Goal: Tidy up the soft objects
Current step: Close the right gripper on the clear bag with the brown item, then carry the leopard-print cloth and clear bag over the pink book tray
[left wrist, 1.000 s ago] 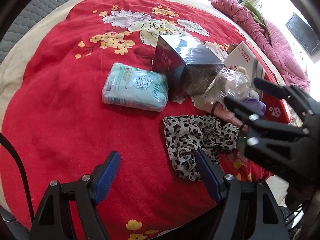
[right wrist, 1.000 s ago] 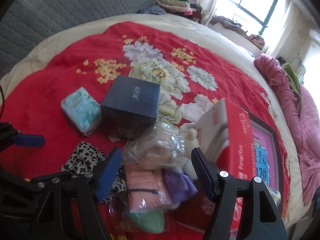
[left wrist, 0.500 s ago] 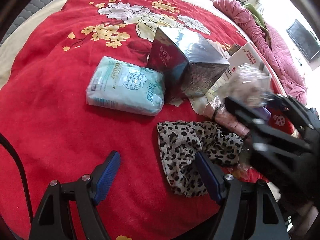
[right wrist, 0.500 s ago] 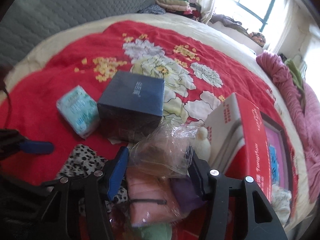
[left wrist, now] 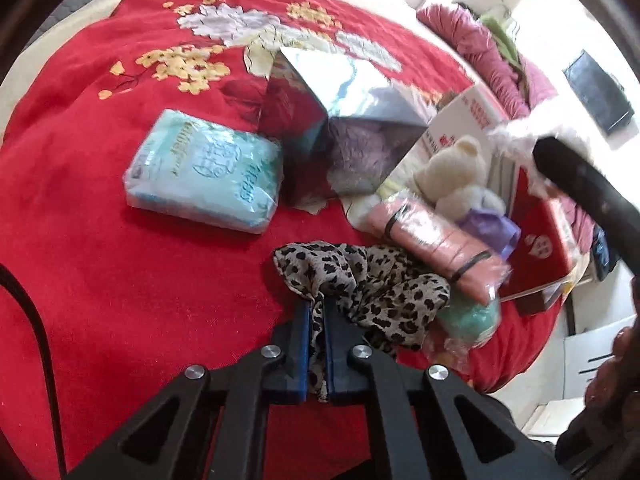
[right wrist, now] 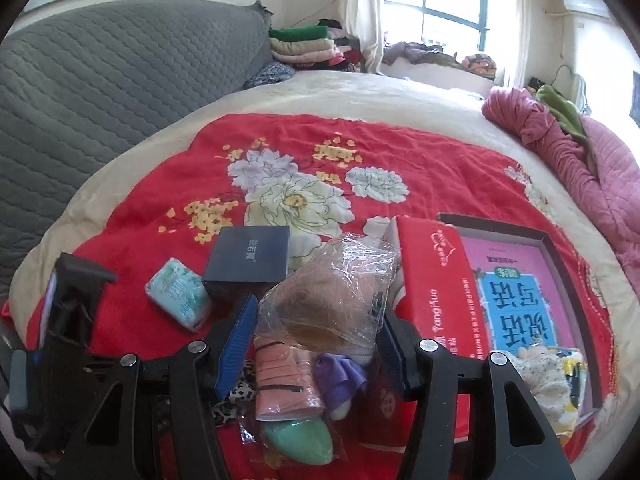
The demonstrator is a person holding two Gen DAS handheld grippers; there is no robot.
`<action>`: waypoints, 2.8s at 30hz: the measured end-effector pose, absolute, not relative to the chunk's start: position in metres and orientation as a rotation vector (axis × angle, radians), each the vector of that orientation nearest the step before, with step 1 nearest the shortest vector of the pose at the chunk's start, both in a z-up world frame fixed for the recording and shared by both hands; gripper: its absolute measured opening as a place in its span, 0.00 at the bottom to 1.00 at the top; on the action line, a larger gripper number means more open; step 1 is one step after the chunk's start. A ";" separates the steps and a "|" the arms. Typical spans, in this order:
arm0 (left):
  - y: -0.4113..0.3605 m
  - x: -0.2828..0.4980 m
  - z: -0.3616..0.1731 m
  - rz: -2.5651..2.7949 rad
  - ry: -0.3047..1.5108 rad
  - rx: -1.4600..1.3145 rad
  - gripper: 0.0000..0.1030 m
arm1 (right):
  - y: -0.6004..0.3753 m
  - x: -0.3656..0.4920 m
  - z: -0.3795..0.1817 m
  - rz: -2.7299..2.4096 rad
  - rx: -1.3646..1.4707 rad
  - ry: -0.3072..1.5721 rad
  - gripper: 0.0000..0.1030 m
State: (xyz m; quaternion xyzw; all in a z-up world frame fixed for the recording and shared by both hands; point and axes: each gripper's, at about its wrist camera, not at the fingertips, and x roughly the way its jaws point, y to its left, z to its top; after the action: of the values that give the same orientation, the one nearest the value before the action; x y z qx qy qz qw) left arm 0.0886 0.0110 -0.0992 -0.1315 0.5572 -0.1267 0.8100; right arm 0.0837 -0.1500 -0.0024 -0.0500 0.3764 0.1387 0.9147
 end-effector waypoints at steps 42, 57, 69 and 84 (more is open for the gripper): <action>-0.101 0.060 0.062 -0.370 0.920 -0.039 0.06 | -0.277 0.033 0.072 0.117 0.099 0.566 0.57; -0.157 0.059 0.063 -0.422 0.928 0.033 0.06 | -0.362 0.011 0.073 -0.038 0.170 0.533 0.57; -0.203 0.066 0.064 -0.489 0.919 0.088 0.06 | -0.423 -0.007 0.068 -0.146 0.257 0.529 0.57; -0.247 0.078 0.048 -0.632 0.924 0.061 0.06 | -0.447 -0.008 0.056 -0.208 0.279 0.535 0.57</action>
State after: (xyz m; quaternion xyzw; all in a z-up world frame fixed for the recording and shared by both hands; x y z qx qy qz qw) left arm 0.0784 -0.2467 0.0484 0.0288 0.4382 -0.2999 0.8469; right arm -0.0084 -0.4469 0.0561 0.1371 0.2632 -0.1022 0.9495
